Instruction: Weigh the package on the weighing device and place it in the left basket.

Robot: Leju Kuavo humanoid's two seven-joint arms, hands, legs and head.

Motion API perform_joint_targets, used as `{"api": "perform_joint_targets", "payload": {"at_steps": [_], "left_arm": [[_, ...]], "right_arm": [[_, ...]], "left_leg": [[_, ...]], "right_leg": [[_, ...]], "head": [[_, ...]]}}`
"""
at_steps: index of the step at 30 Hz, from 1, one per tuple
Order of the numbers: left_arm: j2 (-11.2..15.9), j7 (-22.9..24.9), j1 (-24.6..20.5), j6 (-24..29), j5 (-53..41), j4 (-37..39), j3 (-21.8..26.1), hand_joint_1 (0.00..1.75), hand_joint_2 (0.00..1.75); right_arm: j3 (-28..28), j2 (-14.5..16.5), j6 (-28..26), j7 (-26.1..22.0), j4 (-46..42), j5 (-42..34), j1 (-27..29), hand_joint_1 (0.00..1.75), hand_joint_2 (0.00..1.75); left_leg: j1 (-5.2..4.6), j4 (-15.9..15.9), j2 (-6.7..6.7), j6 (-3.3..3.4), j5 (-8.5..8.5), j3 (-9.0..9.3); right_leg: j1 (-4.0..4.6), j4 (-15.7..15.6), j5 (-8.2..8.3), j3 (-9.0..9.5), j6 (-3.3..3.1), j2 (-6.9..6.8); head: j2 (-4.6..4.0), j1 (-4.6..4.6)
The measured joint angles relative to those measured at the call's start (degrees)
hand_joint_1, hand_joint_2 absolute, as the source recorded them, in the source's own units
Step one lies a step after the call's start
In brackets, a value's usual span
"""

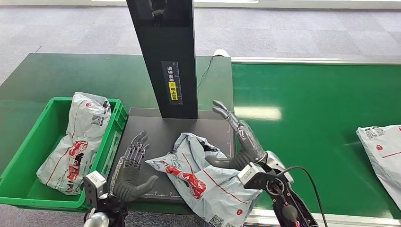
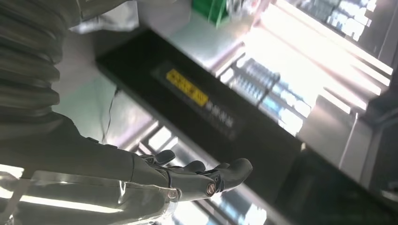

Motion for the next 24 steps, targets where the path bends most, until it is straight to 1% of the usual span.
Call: {"api": "perform_joint_targets", "payload": {"at_steps": [4, 8, 12, 14, 17, 21, 24], "left_arm": [[0.04, 0.04, -0.05, 0.07, 0.13, -0.09, -0.34, 0.00, 1.75], [0.18, 0.17, -0.08, 0.68, -1.94, -0.37, -1.19, 0.00, 1.75], [0.52, 1.26, -0.49, 3.02, -10.61, -1.09, -4.28, 0.00, 1.75], [0.85, 3.16, -1.23, 3.61, -15.25, -1.38, -7.00, 0.00, 1.75], [1.57, 5.65, -2.32, 3.79, -20.25, -1.47, -11.15, 0.00, 1.75], [3.06, 7.44, -4.51, 3.80, -24.55, -1.13, -16.16, 0.00, 1.75], [3.89, 7.87, -5.61, 3.83, -25.54, -0.69, -19.24, 0.00, 1.75]], "right_arm": [[-1.07, 0.27, -9.90, 2.24, -1.99, 4.89, 1.22, 0.00, 1.75], [-1.79, 0.44, -14.56, 4.97, -2.73, 6.98, 1.81, 0.00, 1.75], [-3.31, 0.63, -19.52, 9.32, -2.48, 7.88, 2.12, 0.00, 1.75], [-4.20, 0.67, -20.74, 10.92, -1.92, 7.24, 2.08, 0.00, 1.75], [-5.24, 0.66, -21.69, 11.82, -0.98, 6.38, 2.03, 0.00, 1.75], [-6.14, 0.57, -22.53, 12.03, -0.11, 5.58, 2.06, 0.00, 1.75], [-6.54, 0.48, -22.73, 12.04, 0.36, 5.37, 2.09, 0.00, 1.75]], "left_leg": [[0.00, 0.00, 0.02, 0.00, 0.00, -0.01], [0.00, 0.00, 0.01, 0.00, 0.00, -0.01], [-0.01, 0.00, -0.03, 0.00, 0.00, -0.01], [-0.01, 0.00, -0.04, 0.00, 0.00, -0.01], [-0.01, 0.01, -0.02, 0.00, 0.00, 0.00], [0.00, 0.01, -0.06, 0.00, 0.00, -0.01], [0.00, 0.00, 0.02, 0.00, 0.00, -0.01]], "right_leg": [[0.00, 0.00, 0.00, 0.00, 0.00, 0.00], [0.00, 0.00, 0.00, 0.00, 0.00, 0.00], [-0.01, 0.00, 0.00, 0.01, 0.00, -0.01], [-0.02, 0.00, 0.01, 0.02, 0.01, -0.01], [-0.02, 0.00, 0.01, 0.01, 0.01, -0.01], [-0.01, 0.00, 0.01, 0.00, 0.01, -0.01], [0.00, 0.00, 0.01, -0.01, 0.01, 0.01]], "head": [[0.00, 0.01], [0.00, 0.00], [0.00, 0.02], [0.00, 0.01], [0.00, 0.00], [0.00, -0.01], [0.00, 0.00]]}}
